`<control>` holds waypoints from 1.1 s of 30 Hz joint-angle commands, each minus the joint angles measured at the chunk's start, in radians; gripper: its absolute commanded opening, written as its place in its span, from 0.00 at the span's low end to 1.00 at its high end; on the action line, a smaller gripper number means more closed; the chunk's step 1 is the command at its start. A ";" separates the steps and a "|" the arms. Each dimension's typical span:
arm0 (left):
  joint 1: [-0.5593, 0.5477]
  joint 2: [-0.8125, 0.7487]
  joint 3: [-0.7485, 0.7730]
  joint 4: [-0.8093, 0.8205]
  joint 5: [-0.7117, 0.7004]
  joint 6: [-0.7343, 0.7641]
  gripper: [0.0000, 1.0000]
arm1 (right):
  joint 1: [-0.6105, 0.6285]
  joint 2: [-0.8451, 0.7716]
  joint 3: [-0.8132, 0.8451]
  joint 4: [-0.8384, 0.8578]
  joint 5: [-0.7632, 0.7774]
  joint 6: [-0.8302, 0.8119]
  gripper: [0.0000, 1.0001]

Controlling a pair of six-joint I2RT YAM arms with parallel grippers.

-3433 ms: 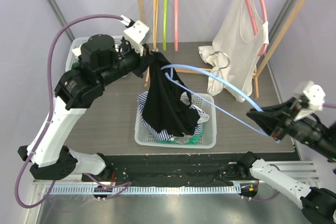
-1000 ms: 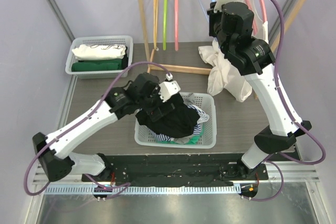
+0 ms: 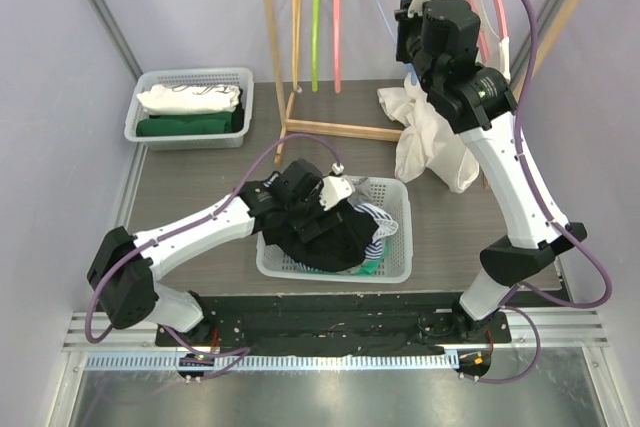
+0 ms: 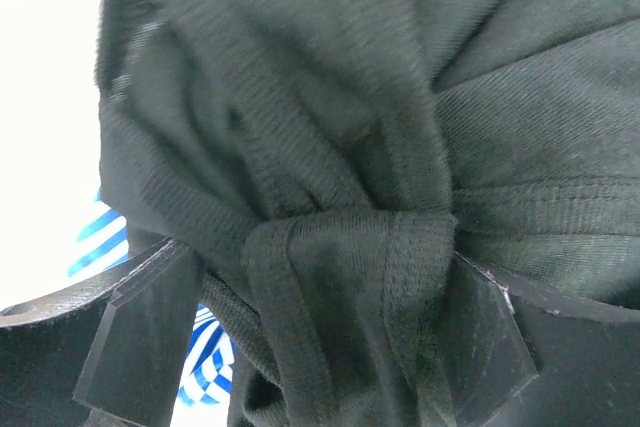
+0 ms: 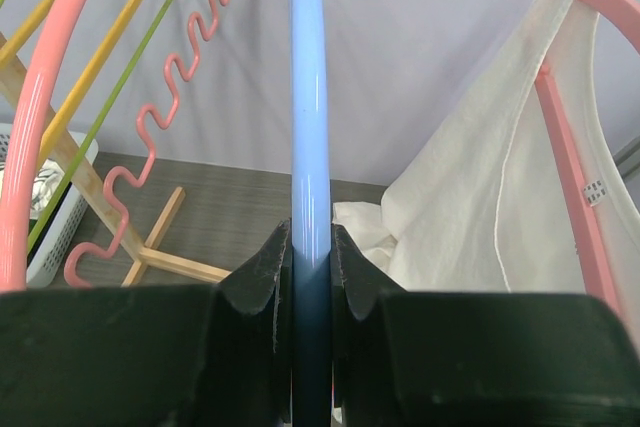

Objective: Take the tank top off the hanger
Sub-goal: Place the hanger at the clothesline.

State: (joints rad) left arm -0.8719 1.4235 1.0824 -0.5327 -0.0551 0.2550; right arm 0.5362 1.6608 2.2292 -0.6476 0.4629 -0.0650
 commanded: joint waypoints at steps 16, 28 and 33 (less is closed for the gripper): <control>-0.061 0.045 0.004 -0.153 0.100 0.082 0.84 | -0.027 -0.006 -0.003 0.129 -0.021 0.063 0.01; -0.096 -0.027 -0.027 -0.115 0.067 0.079 0.70 | -0.027 -0.049 -0.080 0.236 0.002 0.163 0.01; -0.096 -0.051 0.017 -0.159 0.087 0.066 0.70 | -0.035 -0.064 -0.121 0.235 -0.012 0.223 0.01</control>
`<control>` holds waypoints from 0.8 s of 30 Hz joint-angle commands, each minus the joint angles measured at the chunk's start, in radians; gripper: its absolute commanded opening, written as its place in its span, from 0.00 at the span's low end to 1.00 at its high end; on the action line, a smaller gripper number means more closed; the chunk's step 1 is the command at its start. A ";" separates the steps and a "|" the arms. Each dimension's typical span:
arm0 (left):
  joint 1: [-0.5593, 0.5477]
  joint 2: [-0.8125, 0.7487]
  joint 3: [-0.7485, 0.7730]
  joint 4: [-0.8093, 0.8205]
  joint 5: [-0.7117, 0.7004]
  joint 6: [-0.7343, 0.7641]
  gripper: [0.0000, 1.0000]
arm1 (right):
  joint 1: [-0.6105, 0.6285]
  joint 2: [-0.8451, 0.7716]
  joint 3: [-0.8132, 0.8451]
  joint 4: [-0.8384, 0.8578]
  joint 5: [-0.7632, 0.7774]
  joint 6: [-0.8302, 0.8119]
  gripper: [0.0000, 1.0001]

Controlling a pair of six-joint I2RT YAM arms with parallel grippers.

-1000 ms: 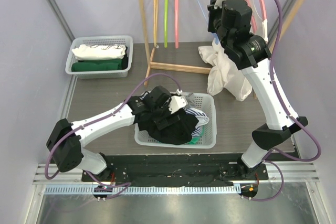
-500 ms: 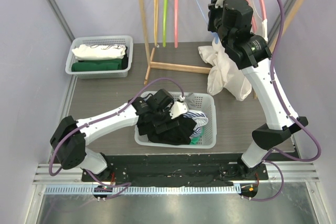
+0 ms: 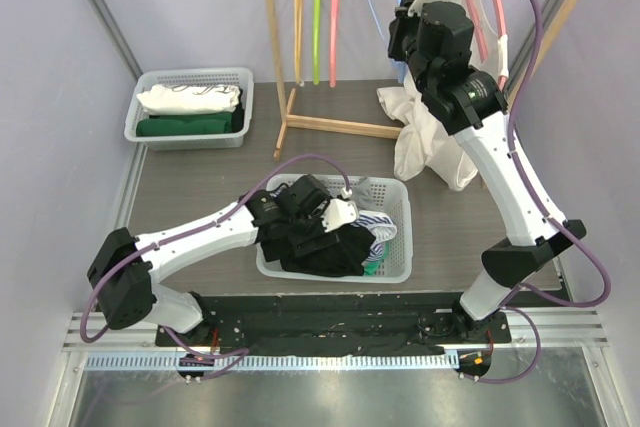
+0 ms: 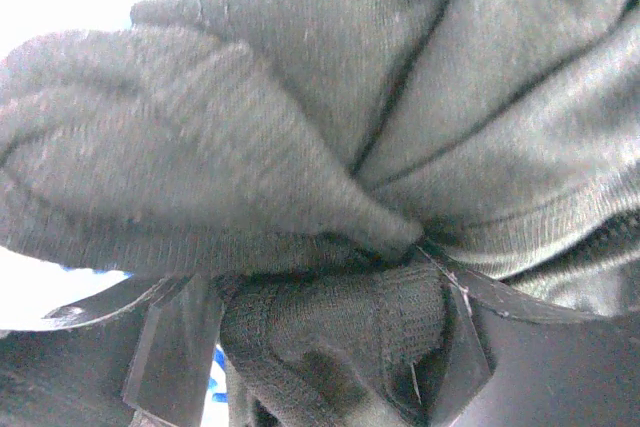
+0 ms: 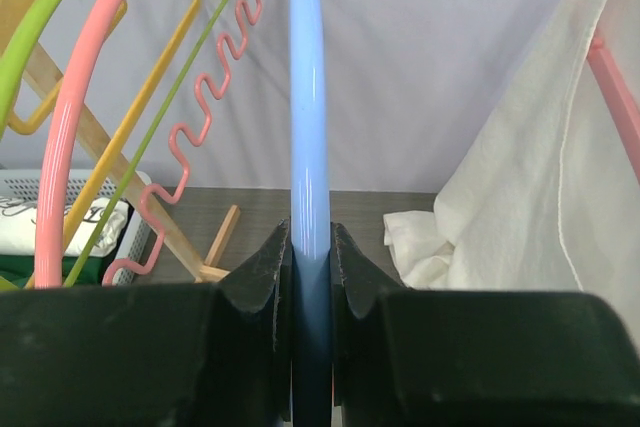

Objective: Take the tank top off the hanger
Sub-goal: Place the hanger at the clothesline.

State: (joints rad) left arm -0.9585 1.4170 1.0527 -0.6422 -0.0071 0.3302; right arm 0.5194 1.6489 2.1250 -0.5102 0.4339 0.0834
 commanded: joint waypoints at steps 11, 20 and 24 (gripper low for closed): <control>-0.009 -0.075 0.104 -0.096 0.041 -0.034 0.95 | -0.067 -0.110 -0.016 0.010 -0.072 0.191 0.01; -0.008 -0.084 0.191 -0.119 -0.051 -0.043 1.00 | -0.065 0.034 0.124 -0.160 -0.158 0.096 0.01; -0.008 -0.082 0.240 -0.140 -0.057 -0.046 1.00 | -0.026 0.034 0.098 -0.160 -0.086 0.026 0.02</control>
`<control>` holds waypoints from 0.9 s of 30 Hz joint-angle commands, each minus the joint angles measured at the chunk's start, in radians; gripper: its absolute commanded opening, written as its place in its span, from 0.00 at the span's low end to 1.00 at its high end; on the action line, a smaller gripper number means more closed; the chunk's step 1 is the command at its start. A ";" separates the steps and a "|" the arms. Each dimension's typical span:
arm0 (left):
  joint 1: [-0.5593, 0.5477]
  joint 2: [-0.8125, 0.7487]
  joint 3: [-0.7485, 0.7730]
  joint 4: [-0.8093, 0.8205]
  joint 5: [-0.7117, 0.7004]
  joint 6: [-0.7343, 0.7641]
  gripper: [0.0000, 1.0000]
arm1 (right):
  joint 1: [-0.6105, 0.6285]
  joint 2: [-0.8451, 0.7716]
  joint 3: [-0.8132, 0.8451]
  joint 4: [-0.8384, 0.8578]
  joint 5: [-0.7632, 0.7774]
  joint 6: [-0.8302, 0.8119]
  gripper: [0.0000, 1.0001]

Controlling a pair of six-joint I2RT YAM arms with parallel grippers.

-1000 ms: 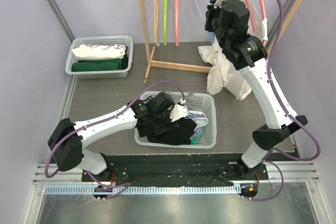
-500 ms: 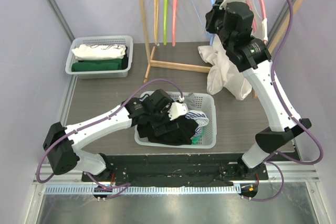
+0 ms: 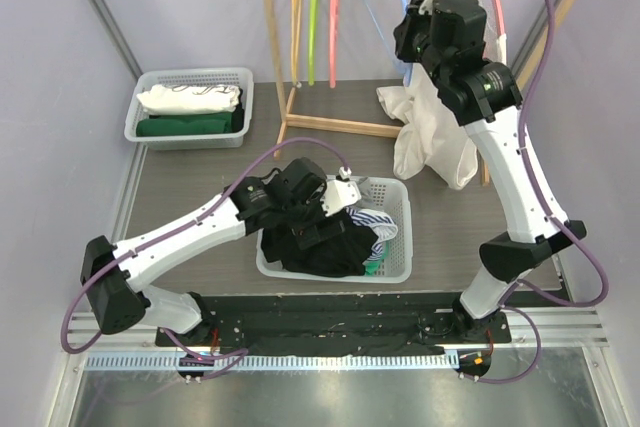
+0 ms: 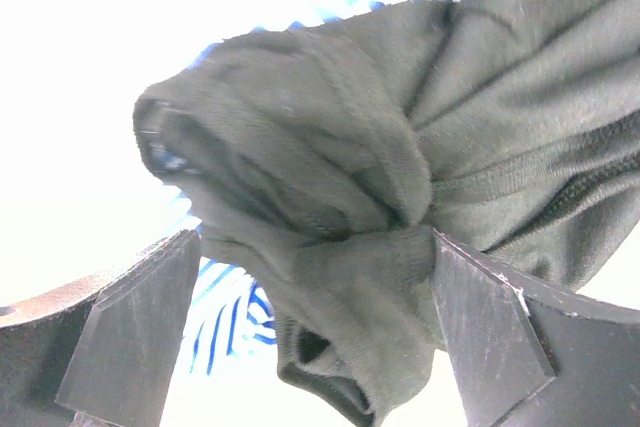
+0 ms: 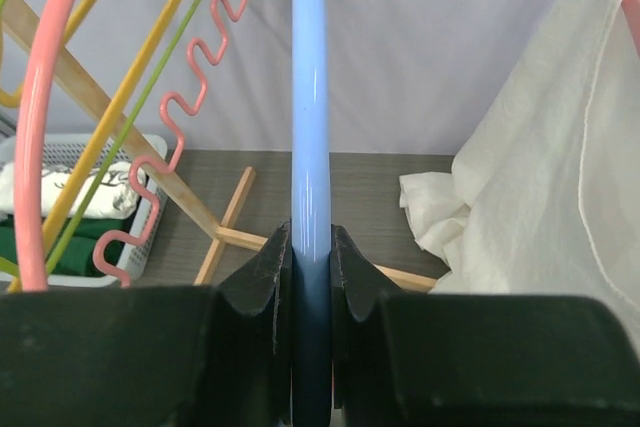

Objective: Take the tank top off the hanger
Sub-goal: Place the hanger at the clothesline.

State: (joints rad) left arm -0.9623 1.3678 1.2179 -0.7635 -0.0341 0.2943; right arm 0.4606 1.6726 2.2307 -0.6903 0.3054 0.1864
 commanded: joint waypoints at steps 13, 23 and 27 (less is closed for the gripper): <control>-0.004 -0.059 0.221 -0.114 -0.122 0.022 1.00 | 0.073 -0.085 -0.037 -0.058 0.184 -0.157 0.67; 0.002 -0.104 0.239 -0.186 -0.147 0.043 1.00 | 0.072 -0.323 -0.042 -0.069 0.308 -0.172 0.69; 0.014 -0.119 0.247 -0.165 -0.171 0.045 1.00 | 0.009 -0.372 -0.115 -0.049 0.414 -0.203 0.72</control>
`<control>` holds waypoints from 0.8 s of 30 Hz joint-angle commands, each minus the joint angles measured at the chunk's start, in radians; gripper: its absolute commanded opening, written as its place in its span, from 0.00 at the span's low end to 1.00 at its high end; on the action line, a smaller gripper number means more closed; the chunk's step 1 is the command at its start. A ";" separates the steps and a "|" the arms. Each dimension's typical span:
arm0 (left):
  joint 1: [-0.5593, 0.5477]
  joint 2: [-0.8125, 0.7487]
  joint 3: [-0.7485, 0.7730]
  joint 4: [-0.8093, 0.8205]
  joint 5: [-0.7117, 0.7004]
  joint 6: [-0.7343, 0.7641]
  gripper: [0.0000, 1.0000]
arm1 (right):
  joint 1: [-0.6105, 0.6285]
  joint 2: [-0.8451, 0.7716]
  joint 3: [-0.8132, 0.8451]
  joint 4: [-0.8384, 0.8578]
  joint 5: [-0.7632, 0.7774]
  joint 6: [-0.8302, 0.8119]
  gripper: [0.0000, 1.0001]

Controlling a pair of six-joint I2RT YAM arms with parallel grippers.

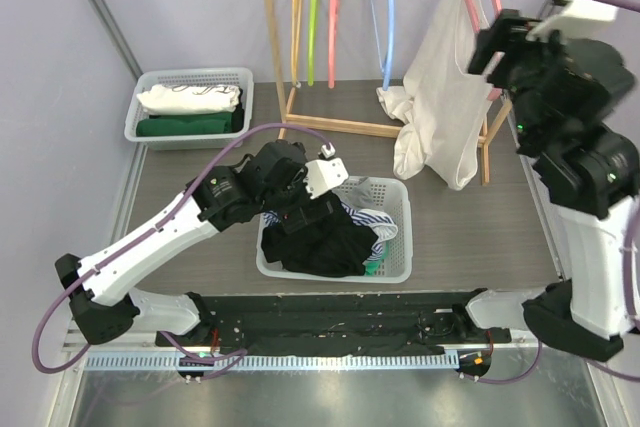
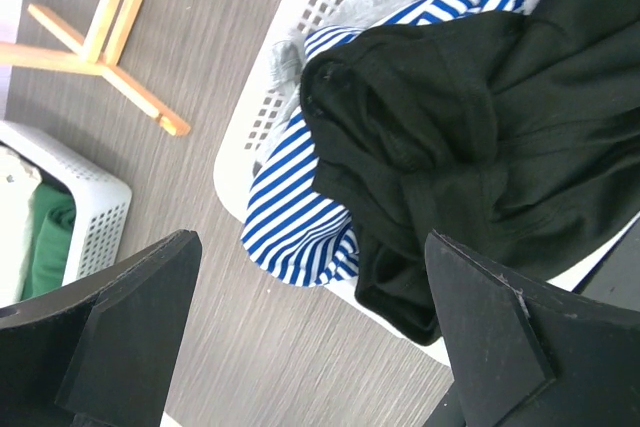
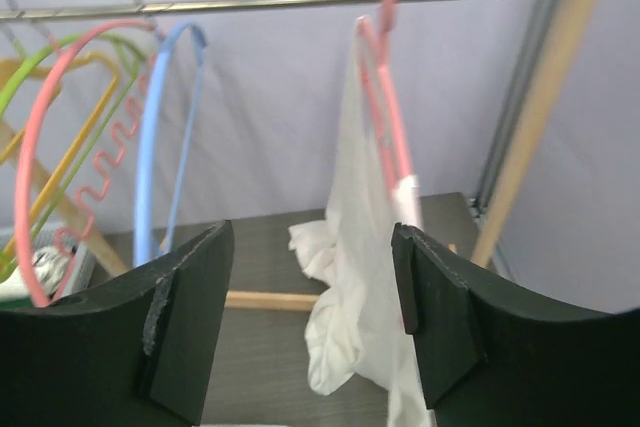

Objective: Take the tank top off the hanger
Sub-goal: Place the hanger at the clothesline.

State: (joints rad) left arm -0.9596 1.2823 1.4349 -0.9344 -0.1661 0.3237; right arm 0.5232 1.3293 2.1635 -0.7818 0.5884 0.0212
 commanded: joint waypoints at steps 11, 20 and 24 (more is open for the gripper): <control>0.018 -0.038 -0.002 0.052 -0.076 0.028 0.99 | -0.403 0.036 -0.099 0.085 -0.165 0.127 0.84; 0.024 -0.051 -0.037 0.071 -0.082 0.031 0.99 | -0.486 0.099 -0.099 0.087 -0.272 0.169 0.87; 0.027 -0.057 -0.051 0.074 -0.081 0.029 0.99 | -0.488 0.100 -0.146 0.093 -0.306 0.184 0.84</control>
State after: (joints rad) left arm -0.9398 1.2533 1.3960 -0.9054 -0.2363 0.3462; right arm 0.0414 1.4517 2.0468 -0.7334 0.3374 0.1730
